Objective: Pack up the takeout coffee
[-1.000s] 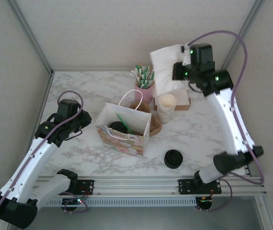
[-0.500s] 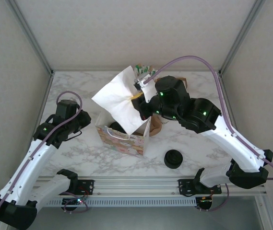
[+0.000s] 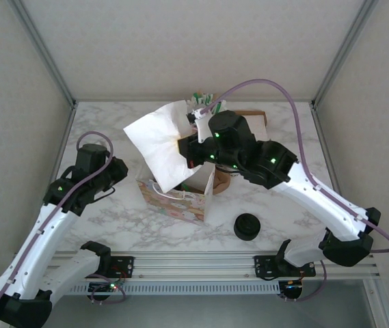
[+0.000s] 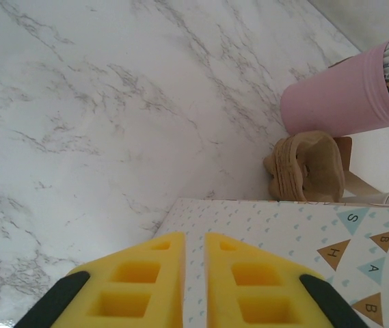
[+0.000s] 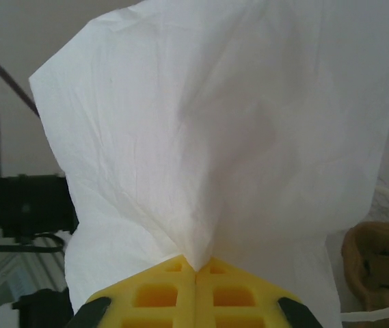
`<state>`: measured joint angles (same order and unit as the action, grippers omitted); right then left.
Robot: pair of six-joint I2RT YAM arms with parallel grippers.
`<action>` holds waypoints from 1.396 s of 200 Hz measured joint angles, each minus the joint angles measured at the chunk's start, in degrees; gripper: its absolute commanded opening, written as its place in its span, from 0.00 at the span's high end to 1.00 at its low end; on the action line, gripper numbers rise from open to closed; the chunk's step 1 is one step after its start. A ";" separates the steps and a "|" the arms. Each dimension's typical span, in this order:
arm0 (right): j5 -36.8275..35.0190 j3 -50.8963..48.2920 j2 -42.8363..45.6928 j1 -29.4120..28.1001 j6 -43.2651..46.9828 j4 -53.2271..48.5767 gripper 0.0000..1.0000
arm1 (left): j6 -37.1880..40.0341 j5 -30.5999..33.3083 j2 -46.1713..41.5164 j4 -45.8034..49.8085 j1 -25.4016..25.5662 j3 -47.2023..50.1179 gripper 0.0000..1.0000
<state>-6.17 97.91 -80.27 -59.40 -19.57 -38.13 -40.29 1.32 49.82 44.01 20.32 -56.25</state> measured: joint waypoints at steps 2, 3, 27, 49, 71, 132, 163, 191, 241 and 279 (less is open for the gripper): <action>-0.26 0.00 -0.13 0.00 0.20 -0.02 1.00 | 0.00 0.00 -0.02 0.00 0.00 0.00 0.84; -0.37 0.00 -0.24 0.00 0.33 -0.07 1.00 | 0.00 0.00 -0.02 -0.02 0.00 0.00 0.84; -4.63 0.00 -1.60 0.00 4.13 -2.43 1.00 | 0.00 0.02 -0.17 0.00 0.00 0.00 0.85; -8.74 0.09 -1.70 -0.15 8.63 -4.44 1.00 | 0.00 0.04 -0.46 0.02 0.00 0.00 0.85; -12.52 0.66 -1.70 -0.85 12.92 -5.42 1.00 | -0.02 0.04 -0.57 0.02 0.00 0.00 0.84; -20.09 2.73 -4.74 -5.46 23.39 -8.57 1.00 | -0.26 0.04 -0.57 0.00 0.00 0.00 0.84; -20.35 2.89 -6.64 -7.54 26.40 -11.96 1.00 | -0.39 0.04 -0.57 0.02 0.00 0.11 0.85; -18.45 2.93 -7.10 -7.67 27.47 -14.56 1.00 | -0.42 0.04 -0.57 0.00 0.00 0.11 0.85; -13.44 3.56 -8.74 -7.67 27.47 -16.57 1.00 | -0.42 0.04 -0.55 0.00 0.00 0.11 0.83; -9.94 4.76 -14.56 -7.45 25.92 -19.34 1.00 | -0.42 0.04 -0.55 0.00 0.00 0.11 0.83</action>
<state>-16.12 102.67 -94.83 -66.85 6.35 -57.47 -40.71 1.37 49.28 44.01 20.32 -56.14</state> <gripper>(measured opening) 0.050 0.169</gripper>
